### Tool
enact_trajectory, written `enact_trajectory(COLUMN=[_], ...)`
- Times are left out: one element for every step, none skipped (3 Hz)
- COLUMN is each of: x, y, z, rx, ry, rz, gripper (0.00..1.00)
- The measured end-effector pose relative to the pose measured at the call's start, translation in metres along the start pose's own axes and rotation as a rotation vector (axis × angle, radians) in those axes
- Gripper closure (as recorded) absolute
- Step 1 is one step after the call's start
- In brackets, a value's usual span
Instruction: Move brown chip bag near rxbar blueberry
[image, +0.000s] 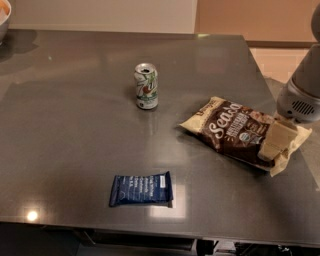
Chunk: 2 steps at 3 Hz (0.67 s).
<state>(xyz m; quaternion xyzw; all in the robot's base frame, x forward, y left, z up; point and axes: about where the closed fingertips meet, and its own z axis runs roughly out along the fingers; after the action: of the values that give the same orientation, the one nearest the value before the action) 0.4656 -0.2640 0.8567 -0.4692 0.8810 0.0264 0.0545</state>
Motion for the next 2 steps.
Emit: enact_trajectory(x=[-0.006,-0.015], y=[0.004,0.014], z=[-0.009,-0.024], rx=[-0.016,-0.032], ry=[-0.022,-0.061], rz=[-0.011,-0.037], gripper=[0.64,0.87])
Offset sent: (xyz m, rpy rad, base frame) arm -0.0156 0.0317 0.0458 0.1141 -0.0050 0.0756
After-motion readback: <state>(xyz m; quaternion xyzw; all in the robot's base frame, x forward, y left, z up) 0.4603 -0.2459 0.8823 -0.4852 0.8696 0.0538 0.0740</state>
